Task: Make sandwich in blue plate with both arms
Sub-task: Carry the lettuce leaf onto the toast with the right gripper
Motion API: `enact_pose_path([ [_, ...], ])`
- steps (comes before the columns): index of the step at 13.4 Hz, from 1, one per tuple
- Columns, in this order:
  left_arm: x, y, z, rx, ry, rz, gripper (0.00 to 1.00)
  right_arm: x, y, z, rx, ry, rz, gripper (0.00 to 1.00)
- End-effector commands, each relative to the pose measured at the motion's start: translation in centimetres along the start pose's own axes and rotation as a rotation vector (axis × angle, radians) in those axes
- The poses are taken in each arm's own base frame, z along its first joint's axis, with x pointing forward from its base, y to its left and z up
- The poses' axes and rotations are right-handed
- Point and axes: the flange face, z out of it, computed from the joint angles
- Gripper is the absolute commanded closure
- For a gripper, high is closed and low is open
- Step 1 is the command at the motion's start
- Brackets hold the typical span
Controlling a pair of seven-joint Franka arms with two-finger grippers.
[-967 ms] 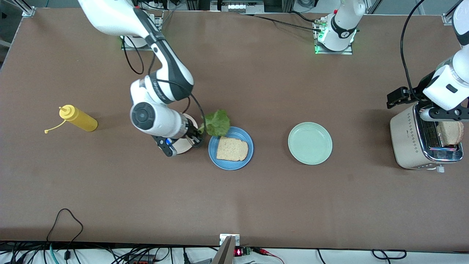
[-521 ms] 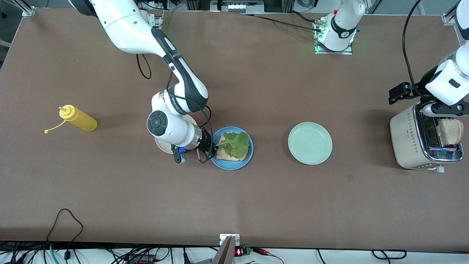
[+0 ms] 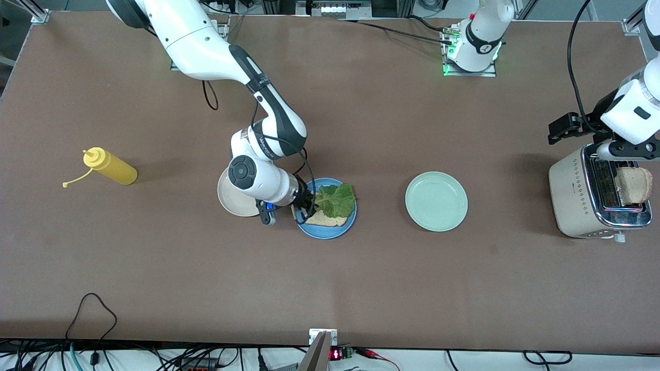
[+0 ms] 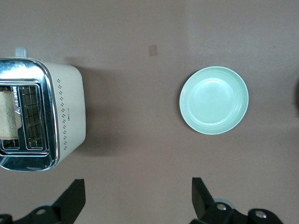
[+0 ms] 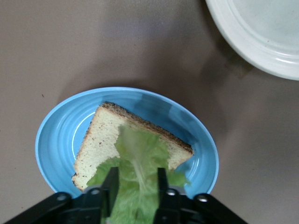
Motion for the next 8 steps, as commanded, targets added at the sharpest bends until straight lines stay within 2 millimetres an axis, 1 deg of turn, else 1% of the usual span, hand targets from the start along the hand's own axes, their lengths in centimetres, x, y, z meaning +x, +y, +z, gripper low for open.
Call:
enact_pose_path([
  [1, -0.8, 0.0, -0.3, 0.022, -0.001, -0.001, 0.0, 0.0, -0.7, -0.5, 0.009, -0.004, 0.002, 0.24],
  [2, -0.8, 0.0, -0.3, 0.022, -0.001, -0.001, 0.0, 0.1, -0.7, -0.9, 0.011, -0.002, 0.001, 0.11],
  [3, -0.7, 0.0, -0.3, 0.022, 0.0, -0.001, 0.0, 0.2, -0.8, -1.3, 0.009, 0.0, 0.002, 0.0],
  [4, -0.8, 0.0, -0.3, 0.022, -0.001, -0.001, 0.0, 0.1, -0.9, -2.1, 0.004, 0.006, -0.009, 0.0],
  [5, -0.8, 0.0, -0.3, 0.022, -0.001, -0.001, 0.0, 0.1, -0.8, -2.5, -0.016, 0.028, -0.053, 0.0],
  [6, -0.8, 0.0, -0.3, 0.022, -0.001, -0.001, 0.0, 0.7, -1.2, -5.2, -0.004, 0.06, -0.115, 0.0],
  [8, -0.8, 0.0, -0.3, 0.022, -0.003, -0.001, 0.0, 2.1, -0.9, -9.9, -0.045, 0.044, -0.239, 0.0],
])
